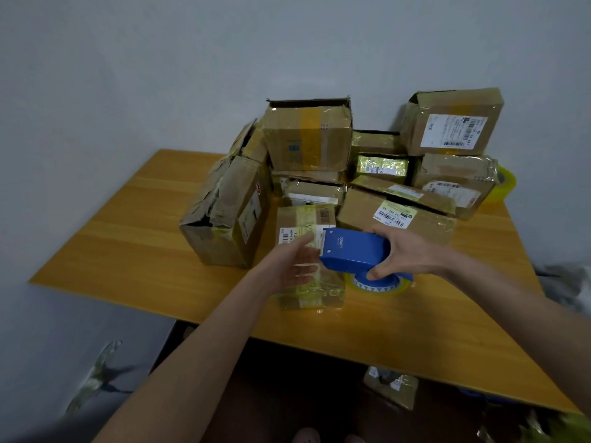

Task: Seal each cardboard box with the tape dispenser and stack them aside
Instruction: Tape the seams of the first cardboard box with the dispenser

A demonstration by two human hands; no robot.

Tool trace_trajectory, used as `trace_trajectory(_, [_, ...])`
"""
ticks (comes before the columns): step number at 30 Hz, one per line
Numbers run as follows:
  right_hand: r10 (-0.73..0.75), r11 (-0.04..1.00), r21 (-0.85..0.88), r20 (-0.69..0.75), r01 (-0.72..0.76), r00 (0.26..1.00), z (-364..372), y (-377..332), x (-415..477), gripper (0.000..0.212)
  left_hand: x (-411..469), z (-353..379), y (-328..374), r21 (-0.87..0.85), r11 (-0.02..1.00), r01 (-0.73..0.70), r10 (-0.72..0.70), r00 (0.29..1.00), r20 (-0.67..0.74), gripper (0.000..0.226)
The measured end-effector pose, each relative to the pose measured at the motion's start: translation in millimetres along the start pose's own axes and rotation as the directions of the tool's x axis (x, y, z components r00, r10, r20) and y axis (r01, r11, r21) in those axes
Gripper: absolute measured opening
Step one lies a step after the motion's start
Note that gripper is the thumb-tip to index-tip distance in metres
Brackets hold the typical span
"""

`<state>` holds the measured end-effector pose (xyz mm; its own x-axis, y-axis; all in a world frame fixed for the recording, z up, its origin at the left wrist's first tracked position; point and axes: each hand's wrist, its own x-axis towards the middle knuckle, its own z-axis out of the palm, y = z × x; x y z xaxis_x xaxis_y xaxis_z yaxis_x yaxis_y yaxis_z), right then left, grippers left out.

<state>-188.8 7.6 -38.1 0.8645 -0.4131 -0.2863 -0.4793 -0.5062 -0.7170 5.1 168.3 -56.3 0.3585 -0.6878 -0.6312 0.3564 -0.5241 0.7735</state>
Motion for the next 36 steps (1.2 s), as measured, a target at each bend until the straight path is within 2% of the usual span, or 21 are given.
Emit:
trace_trajectory(4, [-0.02,0.998,-0.066,-0.006,0.02,1.0,1,-4,0,0.056,-1,-6,-5,0.074,0.994,-0.081,0.088,0.991,-0.1,0.022])
trace_trajectory(9, [-0.059,0.986,-0.158,-0.037,0.052,0.998,5,-12,-1,0.062,-3,-4,-7,0.09,0.993,-0.079,0.089,0.989,-0.122,0.022])
trace_trajectory(14, [-0.068,0.974,-0.215,0.004,0.068,0.998,7,-23,0,0.073,-7,-7,-12,0.106,0.988,-0.116,0.134,0.974,-0.181,0.016])
trace_trajectory(19, [-0.109,0.965,-0.24,-0.011,0.103,0.994,11,-31,1,0.063,-16,-15,-14,0.134,0.985,-0.11,0.139,0.963,-0.229,0.013])
trace_trajectory(27, [-0.145,0.965,-0.218,0.035,0.149,0.989,16,-30,-7,0.06,-32,-31,-29,0.12,0.987,-0.109,0.137,0.959,-0.249,0.008])
trace_trajectory(31, [-0.072,0.959,-0.275,0.014,0.074,0.997,-1,-5,-23,0.054,-38,-68,-43,0.065,0.99,-0.123,0.139,0.902,-0.409,0.01])
trace_trajectory(36, [-0.004,0.966,-0.257,0.011,0.006,1.0,-11,14,-37,0.057,-35,-67,-60,0.084,0.991,-0.103,0.128,0.911,-0.391,0.01])
